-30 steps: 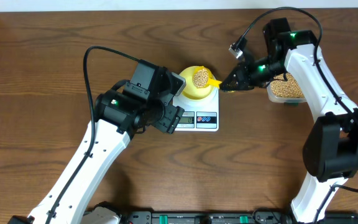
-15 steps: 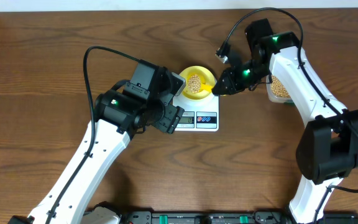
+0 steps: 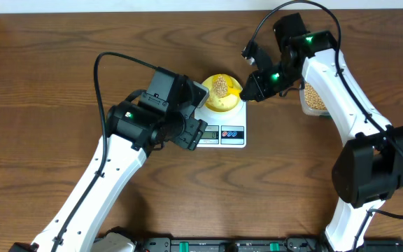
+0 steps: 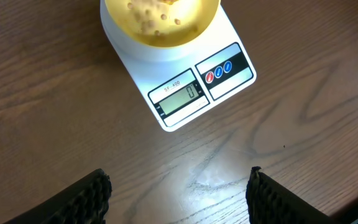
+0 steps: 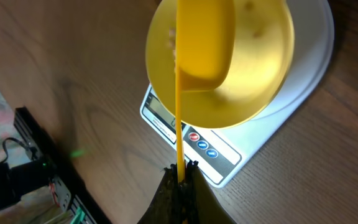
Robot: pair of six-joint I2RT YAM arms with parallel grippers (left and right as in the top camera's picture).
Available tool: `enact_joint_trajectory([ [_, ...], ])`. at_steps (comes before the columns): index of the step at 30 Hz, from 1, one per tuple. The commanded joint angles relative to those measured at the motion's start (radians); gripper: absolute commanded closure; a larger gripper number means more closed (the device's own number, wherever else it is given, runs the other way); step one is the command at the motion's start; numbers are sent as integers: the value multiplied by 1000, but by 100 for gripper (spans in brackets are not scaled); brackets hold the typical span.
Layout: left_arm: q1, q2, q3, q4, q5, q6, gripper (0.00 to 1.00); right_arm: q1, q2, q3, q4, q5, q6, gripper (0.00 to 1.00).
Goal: Scoop item into bowl and weigh 50g on scale
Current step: 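Tip the scoop with the right gripper to pour soybeans into bowl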
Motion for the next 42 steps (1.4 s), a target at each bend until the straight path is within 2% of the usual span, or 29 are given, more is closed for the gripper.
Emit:
enact_joint_trajectory([
  [1,-1,-20,-2,0,-6,10,27,12,4,24,-3,31,-19,99],
  [23,-1,-20,-2,0,-6,10,27,39,4,72,-39,146,-41,99],
  [42,-1,-20,-2,0,-6,10,27,117,2,99,-47,291,-75,99],
])
